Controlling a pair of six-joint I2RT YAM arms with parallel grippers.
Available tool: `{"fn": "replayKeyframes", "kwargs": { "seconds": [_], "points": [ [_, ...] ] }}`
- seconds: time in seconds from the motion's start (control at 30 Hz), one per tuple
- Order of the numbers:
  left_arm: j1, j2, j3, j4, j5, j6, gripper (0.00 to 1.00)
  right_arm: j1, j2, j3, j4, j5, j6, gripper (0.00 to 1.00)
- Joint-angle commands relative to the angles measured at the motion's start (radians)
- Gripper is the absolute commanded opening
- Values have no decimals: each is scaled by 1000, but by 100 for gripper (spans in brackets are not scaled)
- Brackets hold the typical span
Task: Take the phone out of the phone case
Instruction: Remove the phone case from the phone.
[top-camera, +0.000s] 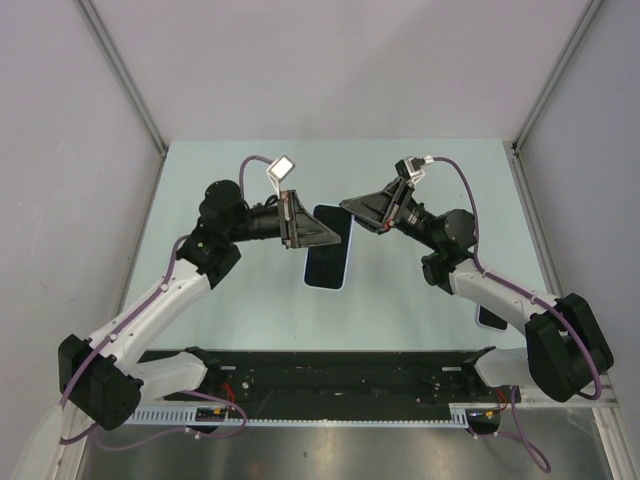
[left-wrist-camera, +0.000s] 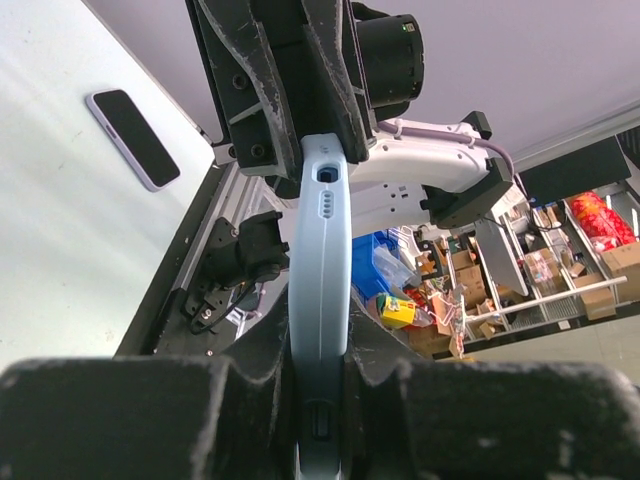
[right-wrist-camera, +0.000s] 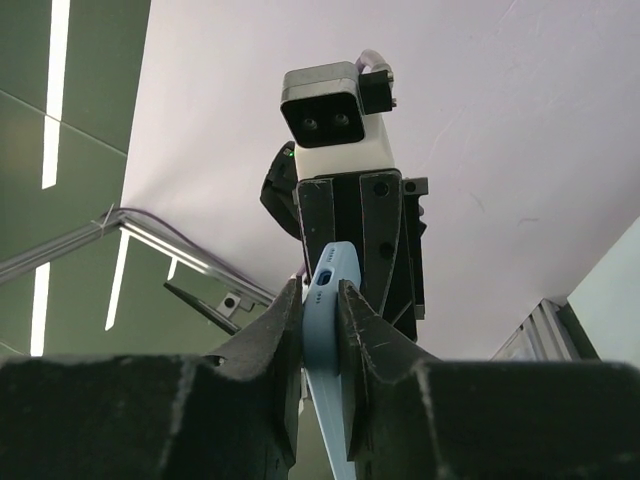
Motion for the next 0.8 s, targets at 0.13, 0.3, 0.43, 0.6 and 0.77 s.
{"fn": "replayKeyframes", "kwargs": {
  "seconds": [0.13,0.3,0.43,0.6,0.77],
  "points": [
    [53,-46,15,131,-55,-25,0,-8,-27,-2,55,-22,7,32],
    [56,-43,12,138,-54,-29,0,-8,-42,-2,22,-11,-13,5],
    [56,-49,6,140,-51,-27,0,-8,-39,1,26,-3,-15,27],
    [56,-54,-5,141,-49,-29,0,1,-15,20,48,3,-15,40],
    [56,-53,-8,163,-41,-42,0,24,4,67,28,9,-39,40]
  ]
}}
